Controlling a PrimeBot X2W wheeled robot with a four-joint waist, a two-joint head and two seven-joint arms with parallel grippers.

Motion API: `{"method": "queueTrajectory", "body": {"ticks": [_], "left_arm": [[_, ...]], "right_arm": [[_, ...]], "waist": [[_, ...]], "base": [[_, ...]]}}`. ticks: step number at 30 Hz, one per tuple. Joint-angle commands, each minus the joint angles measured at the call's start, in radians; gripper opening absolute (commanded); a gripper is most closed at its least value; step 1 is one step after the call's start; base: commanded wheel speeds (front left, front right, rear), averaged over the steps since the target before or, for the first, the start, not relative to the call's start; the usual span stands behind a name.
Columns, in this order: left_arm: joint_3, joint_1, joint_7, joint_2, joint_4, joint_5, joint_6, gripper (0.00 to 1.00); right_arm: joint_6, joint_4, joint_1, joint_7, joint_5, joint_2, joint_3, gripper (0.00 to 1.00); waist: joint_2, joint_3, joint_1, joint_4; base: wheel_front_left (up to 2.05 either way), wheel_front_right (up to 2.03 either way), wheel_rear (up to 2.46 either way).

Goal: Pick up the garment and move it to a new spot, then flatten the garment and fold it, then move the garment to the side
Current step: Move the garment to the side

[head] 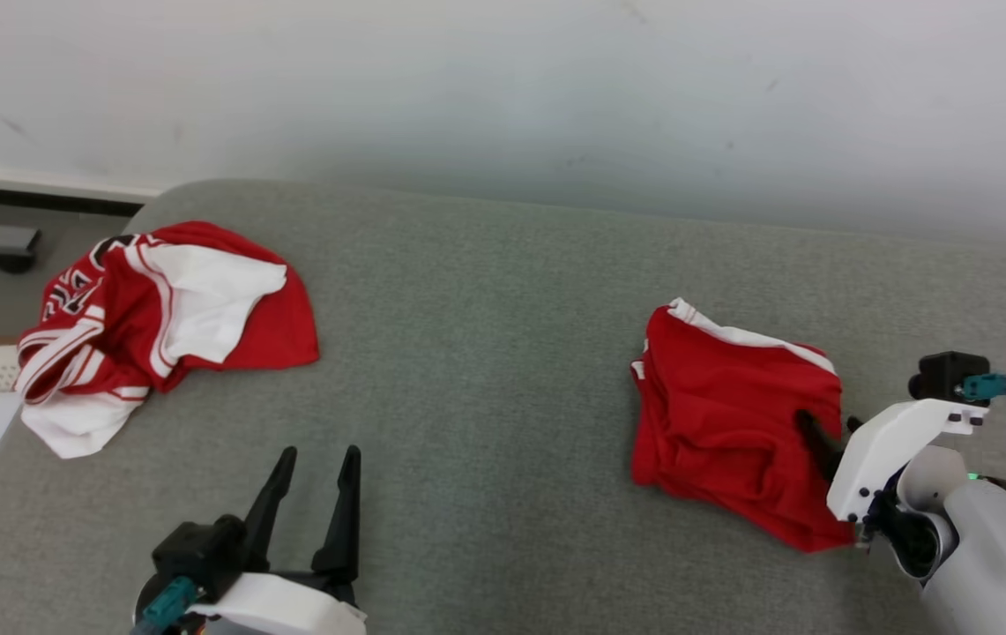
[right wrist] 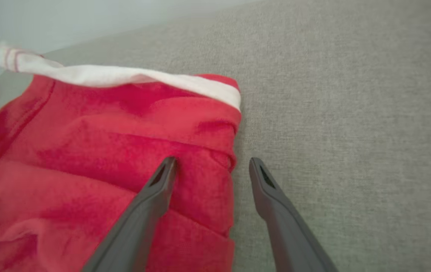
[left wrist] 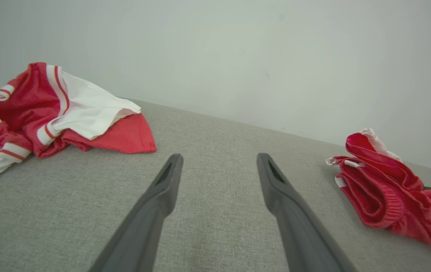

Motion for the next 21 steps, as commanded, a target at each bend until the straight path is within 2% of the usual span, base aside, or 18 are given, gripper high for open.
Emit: {"method": "queueTrajectory", "body": {"ticks": [1, 4, 7, 8, 10, 16, 21], "left_arm": [[0.001, -0.011, 0.000, 0.004, 0.001, -0.004, 0.000, 1.00], [-0.002, -0.015, 0.000, 0.004, 0.001, -0.007, 0.000, 1.00], [-0.006, -0.016, 0.000, 0.004, 0.003, -0.009, 0.000, 1.00], [-0.007, -0.016, 0.000, 0.004, 0.004, -0.010, 0.002, 1.00], [-0.008, -0.015, 0.000, 0.004, 0.005, -0.010, 0.003, 1.00], [-0.010, -0.009, 0.000, 0.004, 0.011, -0.004, 0.002, 1.00], [-0.046, -0.019, 0.000, 0.004, 0.023, 0.021, -0.006, 1.00]], "right_arm": [[-0.002, 0.031, -0.017, 0.028, 0.009, 0.006, 0.015, 1.00], [-0.002, 0.089, -0.033, 0.084, 0.027, 0.014, 0.033, 1.00], [-0.002, 0.135, -0.036, 0.087, 0.026, 0.017, 0.049, 1.00], [-0.002, 0.149, -0.040, 0.077, 0.029, 0.016, 0.047, 0.47], [-0.002, 0.166, -0.050, 0.057, 0.028, 0.017, 0.052, 0.00], [-0.002, 0.162, -0.075, -0.026, 0.031, 0.009, 0.075, 0.00], [-0.002, 0.127, -0.075, -0.068, 0.035, -0.020, 0.118, 0.00]], "waist": [[0.0000, 0.012, 0.0000, 0.018], [0.0000, 0.019, 0.0000, 0.031], [0.0000, 0.020, 0.0000, 0.039], [0.0000, 0.020, 0.0000, 0.041], [0.0000, 0.018, 0.0000, 0.043], [0.0000, 0.002, 0.0000, 0.024], [0.0000, -0.021, 0.0000, -0.025]], "base": [[0.00, 0.00, 0.00], [0.00, 0.00, 0.00], [0.00, 0.00, 0.00], [0.00, 0.00, 0.00], [0.00, 0.00, 0.00], [0.00, 0.00, 0.00], [0.00, 0.00, 0.00]]}}
